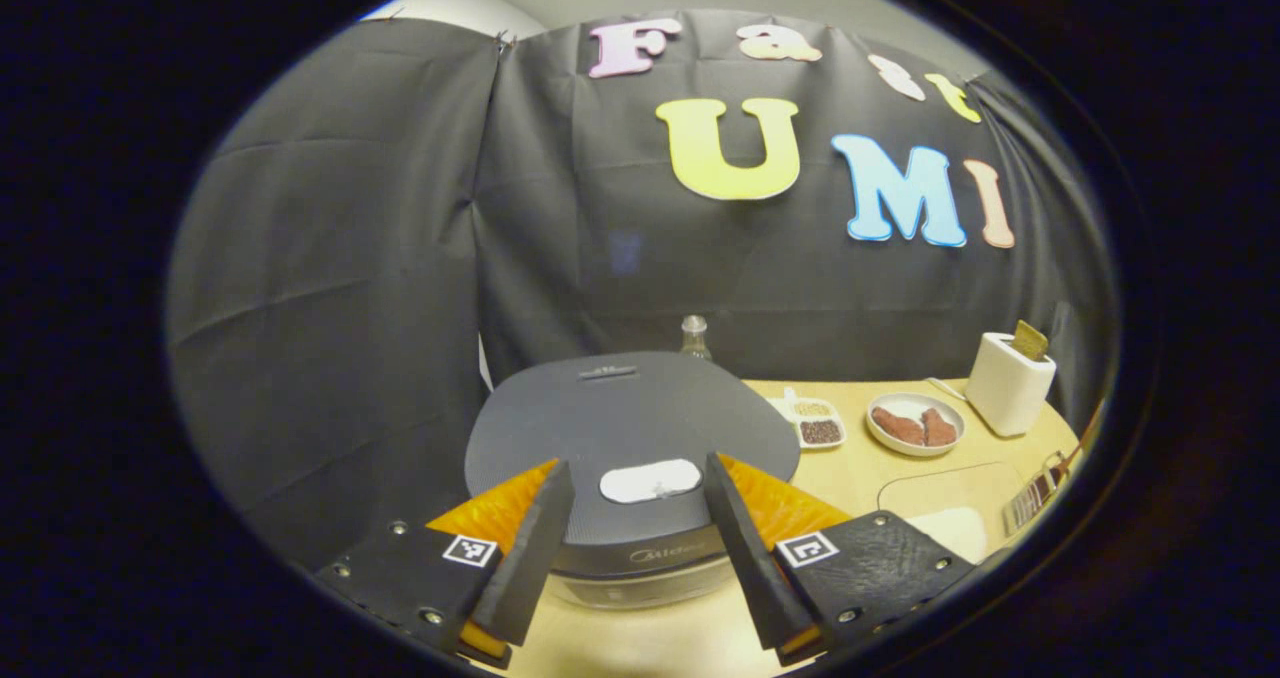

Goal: Close the left gripper, press the button to open the rice cooker; take a wooden spoon from the chopstick holder with the right hand, scoop a spoonful of rice and pour it into the rice cooker, then put the wooden spoon back into the chopstick holder.

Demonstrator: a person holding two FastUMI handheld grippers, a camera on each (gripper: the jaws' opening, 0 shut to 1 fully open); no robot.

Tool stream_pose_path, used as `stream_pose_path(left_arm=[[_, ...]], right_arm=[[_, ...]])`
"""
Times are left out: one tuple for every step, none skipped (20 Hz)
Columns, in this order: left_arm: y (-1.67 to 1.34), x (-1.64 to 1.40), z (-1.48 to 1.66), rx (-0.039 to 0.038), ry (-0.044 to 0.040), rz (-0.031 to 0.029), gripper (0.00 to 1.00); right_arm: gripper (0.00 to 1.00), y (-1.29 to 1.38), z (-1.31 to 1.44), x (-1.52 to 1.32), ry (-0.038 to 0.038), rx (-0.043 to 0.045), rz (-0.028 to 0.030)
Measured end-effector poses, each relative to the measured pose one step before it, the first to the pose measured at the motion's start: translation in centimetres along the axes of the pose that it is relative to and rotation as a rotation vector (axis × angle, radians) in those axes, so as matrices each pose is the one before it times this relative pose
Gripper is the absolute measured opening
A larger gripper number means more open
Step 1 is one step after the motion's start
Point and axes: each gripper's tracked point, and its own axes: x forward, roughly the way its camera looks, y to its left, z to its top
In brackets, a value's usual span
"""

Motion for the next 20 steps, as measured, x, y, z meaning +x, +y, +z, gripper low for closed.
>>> stream_pose_path(left_arm=[[-0.105, -0.036, 0.435, -0.00354, -0.00873, -0.00464, 0.86], [-0.168, -0.158, 0.419, -0.00355, -0.01156, -0.00555, 0.84], [-0.286, -0.270, 0.674, -0.00744, -0.01553, -0.01181, 0.82], [-0.422, -0.470, 0.746, -0.00701, -0.01414, -0.01126, 0.82], [-0.465, -0.369, 1.056, -0.00293, -0.02401, -0.01206, 0.84], [-0.602, -0.812, 1.380, 0.00252, -0.02456, -0.01138, 0.82], [-0.588, -0.672, 1.224, 0.00659, -0.02234, -0.00768, 0.82], [-0.711, -0.697, 1.093, 0.00824, -0.01940, -0.01268, 0.84], [-0.656, -0.753, 1.292, 0.00526, -0.02545, -0.01068, 0.82], [-0.649, -0.824, 1.457, 0.00325, -0.02283, -0.01276, 0.84], [-0.702, -0.851, 1.266, 0.00049, -0.02489, -0.00978, 0.83], [-0.732, -1.030, 1.232, 0.00072, -0.02095, -0.01211, 0.83], [-0.642, -1.153, 1.209, 0.00180, -0.02170, -0.00807, 0.82], [-0.501, -1.409, 1.458, 0.00372, -0.02631, -0.00428, 0.82], [-0.470, -1.321, 1.198, 0.00180, -0.02586, -0.00268, 0.82], [-0.622, -1.362, 1.217, 0.00076, -0.02080, -0.00316, 0.82], [-0.427, -1.361, 1.103, 0.00255, -0.02120, 0.00022, 0.82], [-0.410, -1.344, 0.996, 0.00450, -0.01764, 0.00111, 0.82], [-0.388, -1.350, 0.868, 0.00408, -0.01533, 0.00039, 0.82], [-0.304, -1.259, 0.732, 0.00227, -0.01270, -0.00101, 0.82]], right_arm=[[0.99, -0.159, 0.322, -0.013, -0.00668, -0.00090, -0.00232], [0.99, -0.136, 0.308, 0.006, -0.00616, 0.00382, -0.00065], [0.99, -0.197, 0.230, 0.033, -0.00572, 0.00794, -0.00177], [0.99, -0.074, 0.253, 0.023, -0.00623, 0.00924, 0.00108], [0.99, -0.110, 0.207, 0.015, -0.00577, 0.00807, 0.00115], [0.99, -0.030, 0.225, -0.056, -0.00602, 0.00438, 0.00362], [0.99, -0.106, 0.191, -0.151, -0.00530, 0.00133, 0.00311], [0.99, -0.052, 0.211, -0.044, -0.00561, -0.00040, 0.00493], [0.99, 0.081, 0.223, -0.153, -0.00697, -0.00101, 0.00715], [0.99, -0.055, 0.241, -0.106, -0.00688, -0.00095, 0.00453], [0.97, -0.127, 0.243, -0.210, -0.00876, 0.00008, 0.00488], [0.99, -0.119, 0.284, -0.258, -0.00969, 0.00182, 0.00366], [0.99, -0.143, 0.128, -0.234, -0.00892, 0.00261, 0.00591], [0.99, -0.108, 0.148, -0.311, -0.00803, 0.00374, 0.00682], [0.99, -0.241, 0.055, -0.318, -0.00729, 0.00260, 0.00642], [0.99, -0.182, 0.132, -0.360, -0.00814, 0.00118, 0.00621], [1.00, -0.182, 0.055, -0.399, -0.00860, -0.00064, 0.00632], [0.99, -0.049, 0.029, -0.444, -0.00803, -0.00237, 0.01018], [0.97, -0.027, 0.004, -0.383, -0.00637, -0.00576, 0.00848], [0.99, -0.005, 0.164, -0.379, -0.00774, -0.00532, 0.00337]])
